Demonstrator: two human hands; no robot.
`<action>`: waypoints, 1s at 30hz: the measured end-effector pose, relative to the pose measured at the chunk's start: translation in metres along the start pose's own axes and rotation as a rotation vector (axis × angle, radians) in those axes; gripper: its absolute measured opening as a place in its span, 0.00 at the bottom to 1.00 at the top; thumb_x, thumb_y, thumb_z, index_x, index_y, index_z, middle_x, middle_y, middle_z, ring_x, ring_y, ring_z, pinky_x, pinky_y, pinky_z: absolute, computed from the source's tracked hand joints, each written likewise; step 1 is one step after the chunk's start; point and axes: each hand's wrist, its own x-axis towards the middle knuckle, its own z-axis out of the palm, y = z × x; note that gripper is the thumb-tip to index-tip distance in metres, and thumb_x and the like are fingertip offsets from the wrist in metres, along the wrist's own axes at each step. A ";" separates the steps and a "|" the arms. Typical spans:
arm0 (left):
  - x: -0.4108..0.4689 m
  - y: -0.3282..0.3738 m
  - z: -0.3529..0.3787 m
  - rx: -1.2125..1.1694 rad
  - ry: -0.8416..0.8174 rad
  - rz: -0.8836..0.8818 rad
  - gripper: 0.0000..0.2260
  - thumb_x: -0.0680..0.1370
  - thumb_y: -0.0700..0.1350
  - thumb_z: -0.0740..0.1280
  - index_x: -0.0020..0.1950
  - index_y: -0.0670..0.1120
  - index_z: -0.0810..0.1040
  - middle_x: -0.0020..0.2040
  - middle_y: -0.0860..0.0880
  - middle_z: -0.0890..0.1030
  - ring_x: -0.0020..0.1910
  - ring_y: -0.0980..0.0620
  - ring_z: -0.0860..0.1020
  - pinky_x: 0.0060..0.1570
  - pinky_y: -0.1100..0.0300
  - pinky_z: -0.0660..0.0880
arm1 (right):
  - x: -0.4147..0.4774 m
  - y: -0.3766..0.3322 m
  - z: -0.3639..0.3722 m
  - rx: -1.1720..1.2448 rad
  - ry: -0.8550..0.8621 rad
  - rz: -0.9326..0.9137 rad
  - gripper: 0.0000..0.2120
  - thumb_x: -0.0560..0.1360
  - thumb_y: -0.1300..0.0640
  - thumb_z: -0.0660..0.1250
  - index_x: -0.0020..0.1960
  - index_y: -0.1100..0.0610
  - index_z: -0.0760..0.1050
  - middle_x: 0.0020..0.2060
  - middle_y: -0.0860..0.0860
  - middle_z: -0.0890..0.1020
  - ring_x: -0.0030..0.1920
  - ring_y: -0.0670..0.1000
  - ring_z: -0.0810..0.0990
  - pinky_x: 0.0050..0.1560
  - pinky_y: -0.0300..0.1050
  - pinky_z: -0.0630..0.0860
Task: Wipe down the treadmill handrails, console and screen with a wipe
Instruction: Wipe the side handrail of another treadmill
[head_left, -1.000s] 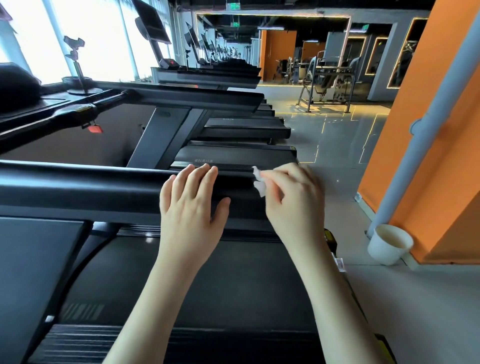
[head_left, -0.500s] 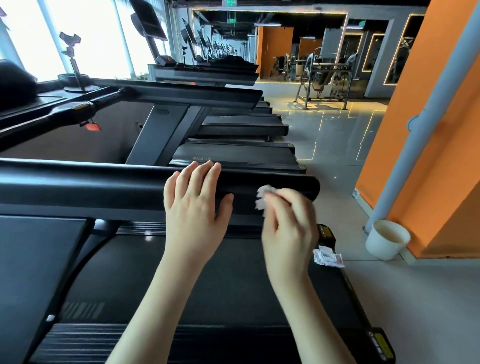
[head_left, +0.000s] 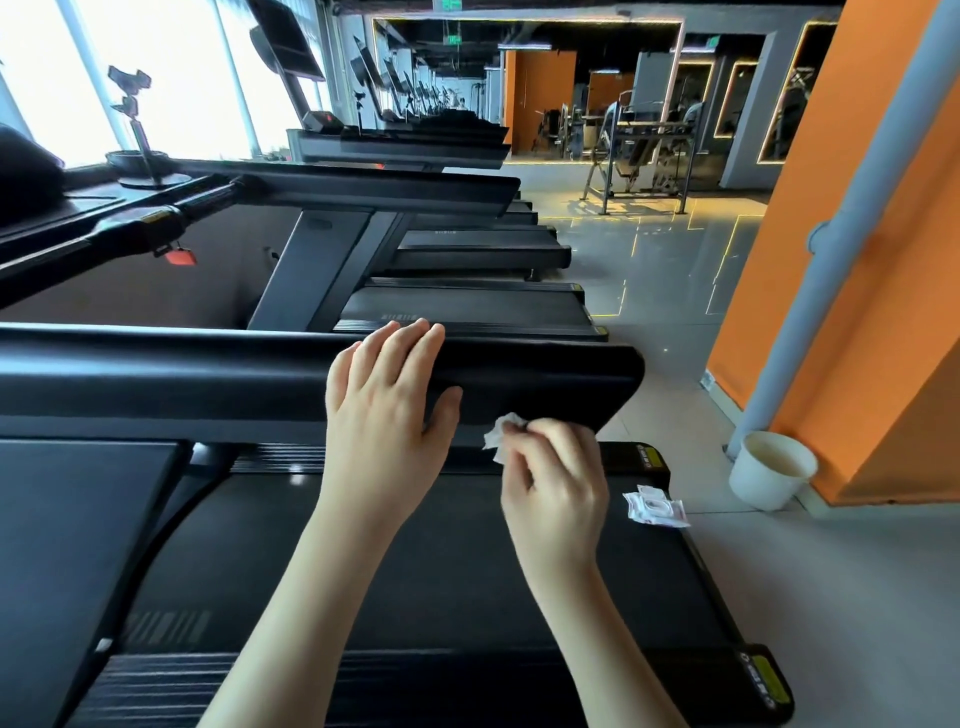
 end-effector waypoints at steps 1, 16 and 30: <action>-0.001 -0.002 -0.001 -0.012 0.003 -0.018 0.22 0.76 0.51 0.59 0.66 0.41 0.75 0.64 0.44 0.77 0.66 0.43 0.71 0.67 0.50 0.61 | 0.000 0.005 -0.002 -0.015 0.028 0.024 0.06 0.73 0.67 0.72 0.37 0.61 0.82 0.35 0.52 0.81 0.38 0.52 0.75 0.42 0.40 0.74; -0.007 -0.014 0.001 0.035 0.075 -0.036 0.19 0.77 0.49 0.61 0.65 0.41 0.76 0.63 0.44 0.77 0.66 0.41 0.71 0.67 0.41 0.62 | 0.003 -0.011 0.002 0.042 0.050 0.074 0.08 0.78 0.64 0.65 0.49 0.65 0.82 0.44 0.53 0.78 0.41 0.55 0.78 0.49 0.40 0.73; -0.007 -0.021 0.000 0.018 0.072 0.014 0.20 0.76 0.48 0.63 0.66 0.42 0.76 0.64 0.44 0.77 0.66 0.42 0.72 0.66 0.43 0.64 | 0.085 -0.024 0.012 -0.066 -0.199 0.059 0.18 0.77 0.57 0.54 0.34 0.62 0.76 0.35 0.57 0.75 0.38 0.59 0.72 0.40 0.50 0.70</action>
